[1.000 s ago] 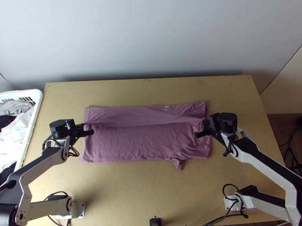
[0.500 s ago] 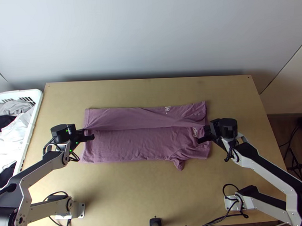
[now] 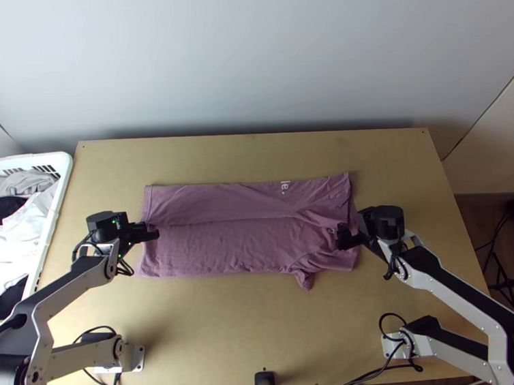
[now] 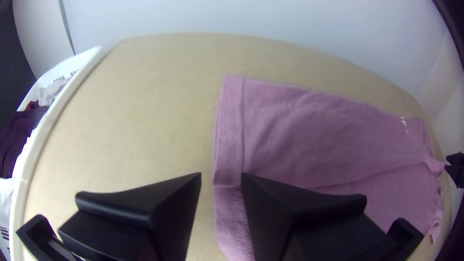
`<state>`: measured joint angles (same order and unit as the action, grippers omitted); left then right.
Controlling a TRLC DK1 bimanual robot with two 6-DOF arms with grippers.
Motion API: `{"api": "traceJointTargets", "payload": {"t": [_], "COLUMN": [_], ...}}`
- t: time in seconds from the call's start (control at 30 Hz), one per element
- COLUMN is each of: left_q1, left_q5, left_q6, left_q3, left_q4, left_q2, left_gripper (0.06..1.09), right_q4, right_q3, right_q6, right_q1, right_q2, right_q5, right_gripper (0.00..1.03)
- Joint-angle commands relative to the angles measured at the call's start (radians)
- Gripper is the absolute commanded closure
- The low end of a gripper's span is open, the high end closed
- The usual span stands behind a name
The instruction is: Fold the t-shirt
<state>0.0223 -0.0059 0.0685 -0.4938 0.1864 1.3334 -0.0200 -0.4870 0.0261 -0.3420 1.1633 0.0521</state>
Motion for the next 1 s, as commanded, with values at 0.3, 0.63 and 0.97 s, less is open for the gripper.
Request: {"api": "traceJointTargets", "payload": {"t": [0.3, 0.63, 0.97], "left_q1": [0.004, 0.005, 0.001], "left_q5": [-0.048, -0.048, -0.034], "left_q6": [0.005, -0.045, -0.085], "left_q3": [-0.042, -0.022, -0.042], "left_q4": [-0.656, -0.780, -0.817], "left_q2": [-0.448, -0.431, -0.295], "left_gripper": [0.25, 0.25, 0.33], "right_q4": [-0.327, -0.462, -0.471], "right_q3": [-0.176, -0.193, -0.179], "right_q6": [-0.017, -0.009, -0.002], "right_q1": [0.018, -0.046, -0.048], "right_q2": [-0.205, -0.238, -0.257], "right_q5": [-0.075, -0.150, -0.158], "right_gripper": [0.04, 0.04, 0.04]}}
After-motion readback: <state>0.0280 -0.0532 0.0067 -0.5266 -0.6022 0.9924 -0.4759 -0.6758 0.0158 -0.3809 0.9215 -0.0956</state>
